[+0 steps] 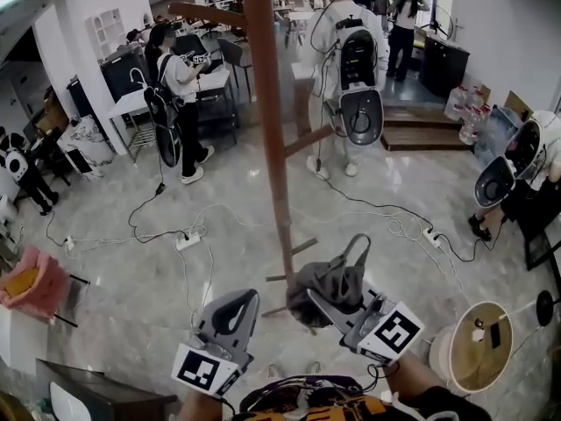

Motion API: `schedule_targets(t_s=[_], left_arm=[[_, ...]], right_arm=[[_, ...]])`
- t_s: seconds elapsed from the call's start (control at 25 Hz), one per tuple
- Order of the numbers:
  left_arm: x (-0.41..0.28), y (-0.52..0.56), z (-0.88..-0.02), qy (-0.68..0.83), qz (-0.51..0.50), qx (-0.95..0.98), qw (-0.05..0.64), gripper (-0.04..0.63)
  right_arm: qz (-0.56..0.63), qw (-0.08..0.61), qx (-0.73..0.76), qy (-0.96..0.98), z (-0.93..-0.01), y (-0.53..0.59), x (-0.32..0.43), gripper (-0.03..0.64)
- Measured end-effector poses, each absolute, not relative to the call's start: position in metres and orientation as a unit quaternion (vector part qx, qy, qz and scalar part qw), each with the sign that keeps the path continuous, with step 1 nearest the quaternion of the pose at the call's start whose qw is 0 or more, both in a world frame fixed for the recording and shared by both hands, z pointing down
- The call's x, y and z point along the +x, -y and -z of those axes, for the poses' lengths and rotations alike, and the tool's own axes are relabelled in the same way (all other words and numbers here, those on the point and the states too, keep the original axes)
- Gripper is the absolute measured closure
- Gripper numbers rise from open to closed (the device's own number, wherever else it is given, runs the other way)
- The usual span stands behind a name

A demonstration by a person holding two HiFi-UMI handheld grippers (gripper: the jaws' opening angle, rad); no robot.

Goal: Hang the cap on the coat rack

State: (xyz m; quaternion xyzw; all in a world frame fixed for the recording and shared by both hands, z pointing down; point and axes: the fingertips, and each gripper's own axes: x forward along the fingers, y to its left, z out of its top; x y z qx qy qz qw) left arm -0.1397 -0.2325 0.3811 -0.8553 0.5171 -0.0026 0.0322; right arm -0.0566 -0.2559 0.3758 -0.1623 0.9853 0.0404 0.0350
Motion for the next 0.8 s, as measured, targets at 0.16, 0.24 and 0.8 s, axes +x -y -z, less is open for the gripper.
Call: schedule_targets(t_s=[0.16,0.24,0.8], left_arm=[[-0.157,0.232,-0.383,-0.519,0.002,-0.854,0.031,0.572],[-0.167,0.233,-0.382,-0.521,0.003,-0.853,0.025,0.572],[-0.194,0.234,-0.381,-0.517,-0.007,-0.856,0.024,0.572]], right_arm=[[-0.041,0.035,-0.156,-0.986,-0.373,0.259,-0.076,0.584],[-0.049,0.033,-0.155,-0.986,-0.368,0.26,-0.086,0.584],[-0.057,0.029,-0.143,-0.988,-0.358,0.269,-0.126,0.584]])
